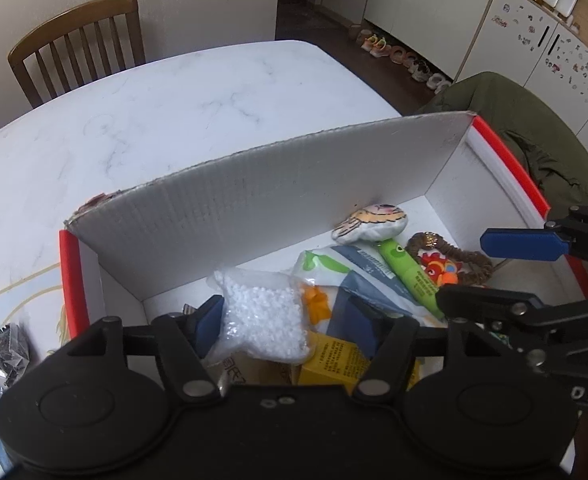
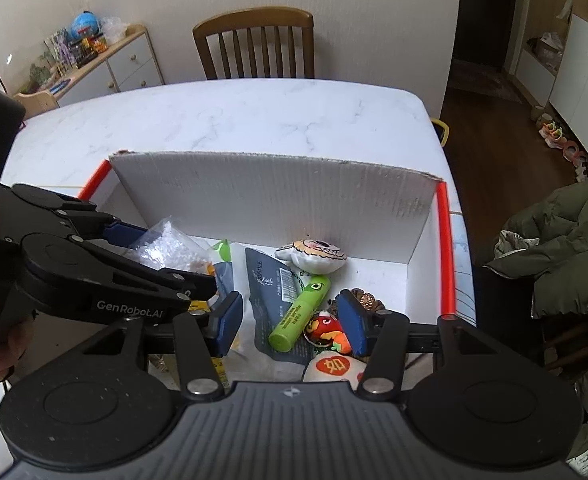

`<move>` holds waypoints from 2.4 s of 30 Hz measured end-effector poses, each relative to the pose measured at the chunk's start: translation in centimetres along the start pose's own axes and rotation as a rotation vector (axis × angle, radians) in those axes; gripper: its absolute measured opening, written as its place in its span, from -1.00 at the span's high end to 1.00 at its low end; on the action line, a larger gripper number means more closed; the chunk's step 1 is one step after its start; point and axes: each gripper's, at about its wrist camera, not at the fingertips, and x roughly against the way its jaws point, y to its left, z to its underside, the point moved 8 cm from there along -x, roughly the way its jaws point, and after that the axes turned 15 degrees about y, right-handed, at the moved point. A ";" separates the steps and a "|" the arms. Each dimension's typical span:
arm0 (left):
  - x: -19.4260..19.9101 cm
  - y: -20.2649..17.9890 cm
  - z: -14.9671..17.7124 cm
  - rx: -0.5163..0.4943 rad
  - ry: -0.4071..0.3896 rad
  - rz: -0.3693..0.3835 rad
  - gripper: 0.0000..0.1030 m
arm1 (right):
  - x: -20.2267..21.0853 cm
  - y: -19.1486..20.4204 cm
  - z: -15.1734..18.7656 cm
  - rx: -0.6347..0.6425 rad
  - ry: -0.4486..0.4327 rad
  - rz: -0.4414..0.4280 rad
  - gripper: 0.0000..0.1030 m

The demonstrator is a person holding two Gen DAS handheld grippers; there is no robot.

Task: Organize objects
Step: 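Open both grippers to drop the white bag and doll charm in the box, then withdraw both grippers from the box back over the mat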

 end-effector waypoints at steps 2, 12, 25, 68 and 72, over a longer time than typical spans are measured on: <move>0.4 -0.1 0.1 -0.005 -0.014 0.008 -0.32 | 0.6 0.1 0.1 -0.004 -0.013 -0.007 -0.03; 3.7 -0.7 0.9 -0.012 -0.105 0.036 -0.60 | 3.4 1.2 0.8 0.003 -0.068 -0.034 -0.04; 9.3 1.2 3.4 0.019 -0.233 0.066 -0.70 | 6.8 4.1 1.4 0.019 -0.145 -0.085 -0.28; 13.5 22.8 11.7 0.175 -0.320 -0.071 -0.99 | 3.1 25.4 -3.4 0.104 -0.205 -0.060 -0.90; 12.5 25.2 11.9 0.203 -0.299 -0.060 -0.99 | 1.5 26.8 -4.2 0.100 -0.200 -0.029 -0.90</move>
